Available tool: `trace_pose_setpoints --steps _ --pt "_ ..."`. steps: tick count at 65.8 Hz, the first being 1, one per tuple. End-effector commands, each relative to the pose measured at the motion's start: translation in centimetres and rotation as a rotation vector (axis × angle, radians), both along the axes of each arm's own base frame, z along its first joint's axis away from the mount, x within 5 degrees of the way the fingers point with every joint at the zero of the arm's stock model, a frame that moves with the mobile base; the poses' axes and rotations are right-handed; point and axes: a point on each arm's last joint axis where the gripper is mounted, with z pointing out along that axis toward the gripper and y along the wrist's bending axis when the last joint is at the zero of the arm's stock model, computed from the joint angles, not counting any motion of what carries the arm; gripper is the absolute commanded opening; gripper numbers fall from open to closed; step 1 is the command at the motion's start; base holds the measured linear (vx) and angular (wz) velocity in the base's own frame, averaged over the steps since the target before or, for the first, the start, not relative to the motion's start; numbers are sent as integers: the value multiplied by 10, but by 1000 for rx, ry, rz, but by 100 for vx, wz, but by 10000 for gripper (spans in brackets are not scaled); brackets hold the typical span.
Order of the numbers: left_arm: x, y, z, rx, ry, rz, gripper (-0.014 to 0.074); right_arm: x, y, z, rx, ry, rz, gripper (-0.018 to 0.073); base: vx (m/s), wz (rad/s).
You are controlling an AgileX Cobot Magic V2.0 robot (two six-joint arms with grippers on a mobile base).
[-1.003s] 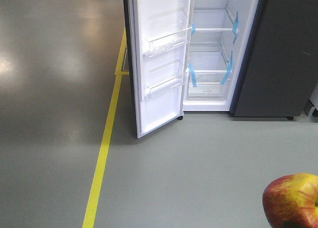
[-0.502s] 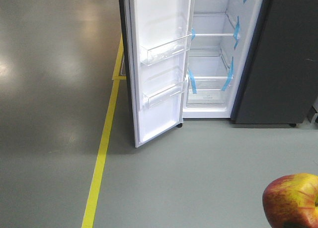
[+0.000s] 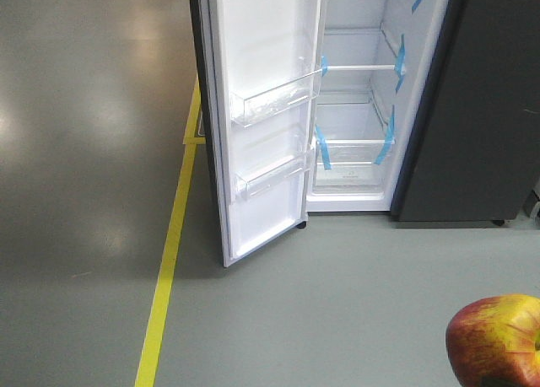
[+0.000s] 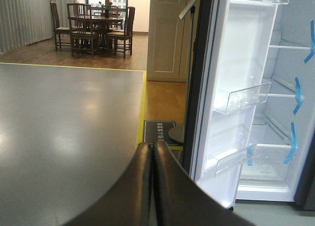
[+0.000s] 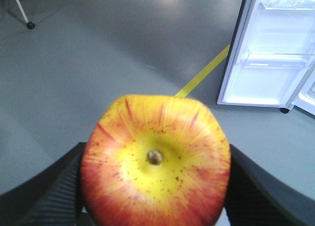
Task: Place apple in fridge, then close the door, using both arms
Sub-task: 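Drive up to the open refrigerator door, apple held in right gripper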
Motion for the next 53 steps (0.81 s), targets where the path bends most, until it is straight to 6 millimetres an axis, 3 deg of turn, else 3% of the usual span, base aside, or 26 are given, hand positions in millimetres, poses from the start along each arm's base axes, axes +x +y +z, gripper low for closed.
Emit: trace_pose_setpoints --steps 1,53 --pt "0 0 -2 -9 -59 3 -6 3 1 13 54 -69 -14 365 12 -2" --pt "0 0 -2 -9 -59 3 -6 3 1 13 54 -69 -14 365 11 -1"
